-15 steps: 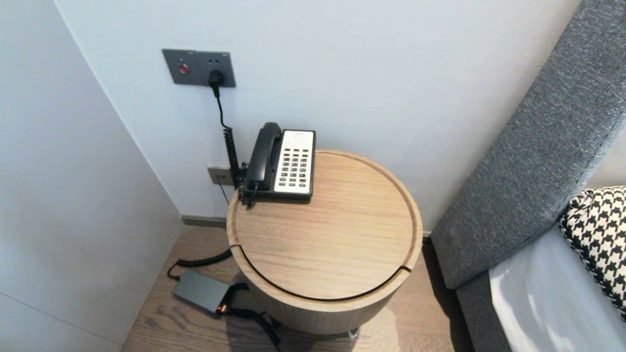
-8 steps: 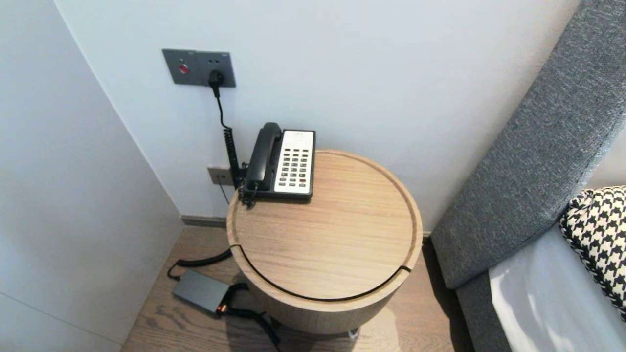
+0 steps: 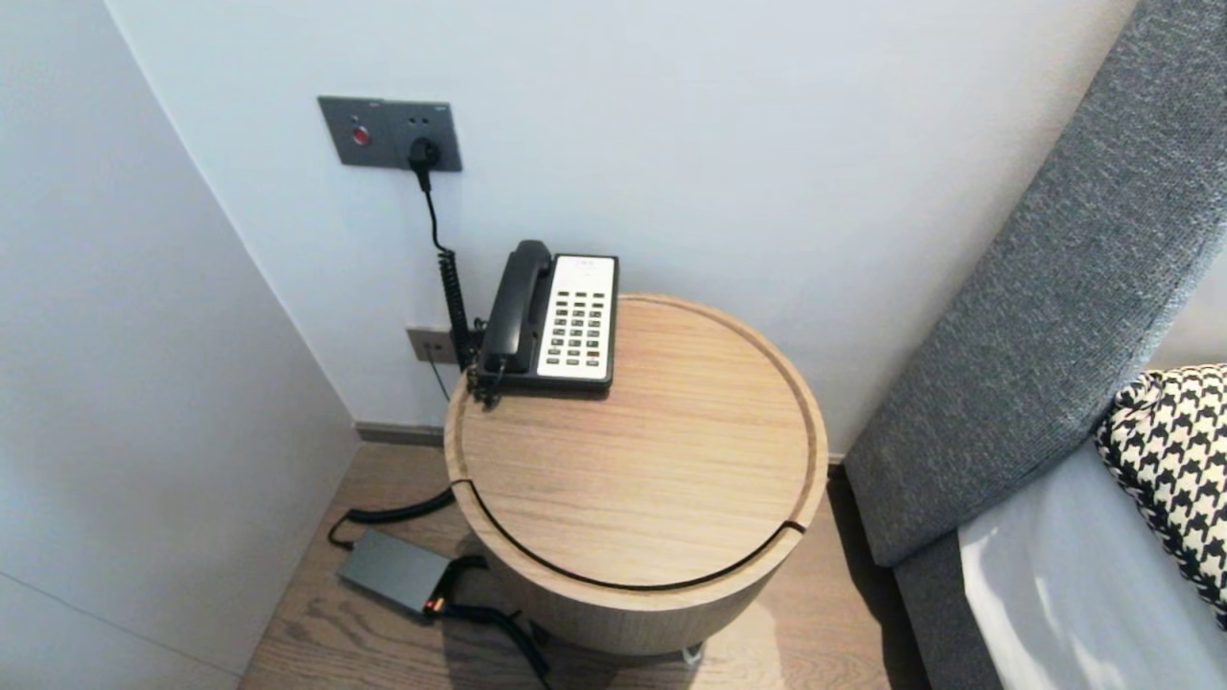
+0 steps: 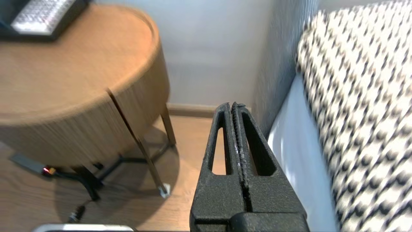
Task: Open the nightstand drawer
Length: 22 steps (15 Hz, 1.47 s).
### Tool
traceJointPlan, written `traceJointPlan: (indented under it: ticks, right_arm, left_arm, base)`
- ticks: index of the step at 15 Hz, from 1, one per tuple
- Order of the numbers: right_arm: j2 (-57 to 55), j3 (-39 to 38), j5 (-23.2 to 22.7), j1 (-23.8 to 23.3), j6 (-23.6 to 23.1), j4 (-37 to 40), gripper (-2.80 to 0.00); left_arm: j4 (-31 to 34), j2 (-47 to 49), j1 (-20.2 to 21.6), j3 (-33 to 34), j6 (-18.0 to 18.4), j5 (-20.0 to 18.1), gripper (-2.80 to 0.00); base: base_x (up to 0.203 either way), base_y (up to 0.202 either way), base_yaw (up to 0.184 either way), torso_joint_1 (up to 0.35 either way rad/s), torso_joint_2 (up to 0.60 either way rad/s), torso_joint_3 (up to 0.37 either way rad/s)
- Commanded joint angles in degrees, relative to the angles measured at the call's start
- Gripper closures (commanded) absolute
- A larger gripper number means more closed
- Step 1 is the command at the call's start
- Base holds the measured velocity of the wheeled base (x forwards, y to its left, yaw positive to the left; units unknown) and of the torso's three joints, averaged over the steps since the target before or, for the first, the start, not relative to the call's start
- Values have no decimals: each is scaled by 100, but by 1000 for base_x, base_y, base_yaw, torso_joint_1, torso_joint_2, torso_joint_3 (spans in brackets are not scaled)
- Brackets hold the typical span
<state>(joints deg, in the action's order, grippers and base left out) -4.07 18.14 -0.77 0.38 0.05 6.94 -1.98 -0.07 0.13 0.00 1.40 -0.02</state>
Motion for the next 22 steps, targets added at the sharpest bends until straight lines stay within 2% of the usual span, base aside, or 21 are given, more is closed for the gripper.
traceJointPlan:
  ticks: [1,5,7,9,11,12,14,16,18,21,22]
  right_arm:
    - [-1054,985,-152,-98,-6,103,0]
    - [-2967,2501,-861,-309,181,358,0]
    - [-3812,3519,-1026,-243,286,729,0]
    - [-4541,4558,-1099,202,663,1399,0]
    - [-5296,5517,-1110,1258,1542,2216,0]
    - [-5702,5930,-1104,1629,1999,2533,0]
    - [-6426,6543,-1096,2346,2581,3031,0]
    - [-7018,7057,-1117,2652,3074,3471,0]
    - [-7535,7428,-1226,2770,3319,4085,0]
    - [-8312,8088,-2321,2855,3572,5084,0]
    - [-8489,8202,-2446,2908,3583,5301,0]
  left_arm:
    - [-4,-1,1,53,0,2,0]
    - [-4,-1,4,53,0,2,0]
    - [-4,-1,4,53,0,2,0]
    - [-4,-1,4,53,0,2,0]
    - [-4,-1,4,53,0,-3,0]
    - [-4,-1,4,53,0,2,0]
    - [-4,-1,4,53,0,-5,0]
    - [-4,-1,4,53,0,2,0]
    - [-4,-1,3,53,0,2,0]
    - [-4,-1,-5,53,0,-6,0]
    - [-4,-1,4,53,0,-6,0]
  base:
    - [0,0,0,0,0,0]
    - [0,0,0,0,0,0]
    - [0,0,0,0,0,0]
    - [0,0,0,0,0,0]
    - [0,0,0,0,0,0]
    - [0,0,0,0,0,0]
    - [0,0,0,0,0,0]
    - [0,0,0,0,0,0]
    - [0,0,0,0,0,0]
    - [0,0,0,0,0,0]
    - [0,0,0,0,0,0]
